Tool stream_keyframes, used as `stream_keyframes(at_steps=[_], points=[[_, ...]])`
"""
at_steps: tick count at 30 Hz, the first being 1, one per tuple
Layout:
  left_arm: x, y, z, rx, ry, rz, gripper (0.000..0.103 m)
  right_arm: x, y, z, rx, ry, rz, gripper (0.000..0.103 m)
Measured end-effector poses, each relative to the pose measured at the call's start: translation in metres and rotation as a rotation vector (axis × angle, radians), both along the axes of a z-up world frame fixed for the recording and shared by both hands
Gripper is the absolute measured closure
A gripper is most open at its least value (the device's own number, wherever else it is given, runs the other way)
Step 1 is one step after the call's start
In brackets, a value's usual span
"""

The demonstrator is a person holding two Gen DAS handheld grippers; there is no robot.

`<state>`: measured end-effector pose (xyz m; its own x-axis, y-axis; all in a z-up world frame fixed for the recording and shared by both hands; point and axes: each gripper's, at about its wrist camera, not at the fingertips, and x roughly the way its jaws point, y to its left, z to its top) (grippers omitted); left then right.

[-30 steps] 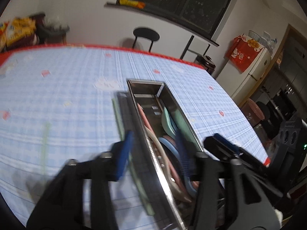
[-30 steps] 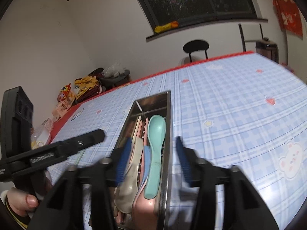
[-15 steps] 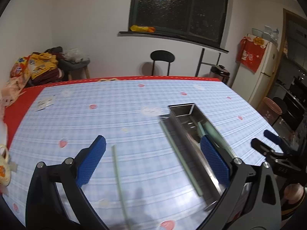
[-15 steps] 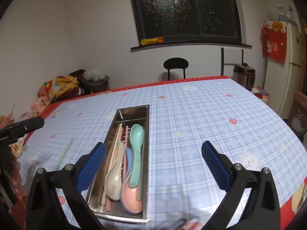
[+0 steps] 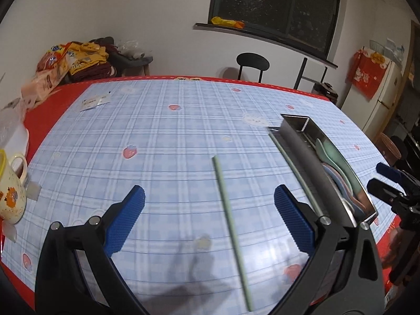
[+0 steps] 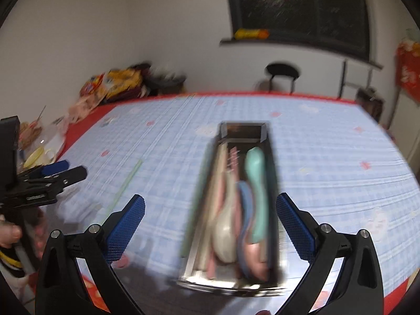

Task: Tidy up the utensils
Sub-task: 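Move both open tools back over the pale green chopsticks, then grasp a pale green chopstick with the right tool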

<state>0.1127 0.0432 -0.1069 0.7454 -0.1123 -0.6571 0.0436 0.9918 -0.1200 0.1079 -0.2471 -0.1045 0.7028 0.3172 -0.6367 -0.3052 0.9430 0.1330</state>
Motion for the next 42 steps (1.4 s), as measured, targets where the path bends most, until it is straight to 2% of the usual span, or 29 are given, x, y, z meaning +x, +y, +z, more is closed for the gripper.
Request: stream_keyframes(at_steps=[5,7,9,13,16,19,26,29,36,42], points=[[0.003,0.017,-0.008,0.021,0.007,0.021,0.006,0.021,0.030,-0.001,-0.044,0.060,0.034,0.007],[0.002,0.023,-0.010,0.033,0.006,0.026,0.006,0.030,0.041,-0.002,-0.047,0.095,0.063,0.025],[0.002,0.028,-0.010,0.039,-0.004,0.033,0.006,0.043,0.053,-0.007,-0.034,0.161,0.087,0.035],[0.003,0.035,-0.012,0.044,-0.029,0.050,0.006,0.068,0.074,-0.018,-0.039,0.263,0.084,0.052],[0.005,0.041,-0.019,0.034,-0.025,0.058,0.006,0.083,0.085,-0.023,-0.060,0.324,0.069,0.060],[0.008,0.046,-0.025,0.021,-0.015,0.060,0.006,0.097,0.093,-0.029,-0.124,0.372,0.027,0.067],[0.009,0.050,-0.028,-0.022,-0.008,0.050,0.006,0.110,0.097,-0.043,-0.247,0.434,-0.045,0.071],[0.007,0.050,-0.027,-0.024,-0.014,0.049,0.006,0.115,0.101,-0.050,-0.285,0.451,-0.058,0.076],[0.006,0.050,-0.027,-0.021,-0.016,0.044,0.006,0.119,0.107,-0.056,-0.376,0.439,-0.113,0.083],[0.003,0.038,-0.024,0.015,-0.008,-0.001,0.006,0.117,0.107,-0.059,-0.391,0.447,-0.100,0.085]])
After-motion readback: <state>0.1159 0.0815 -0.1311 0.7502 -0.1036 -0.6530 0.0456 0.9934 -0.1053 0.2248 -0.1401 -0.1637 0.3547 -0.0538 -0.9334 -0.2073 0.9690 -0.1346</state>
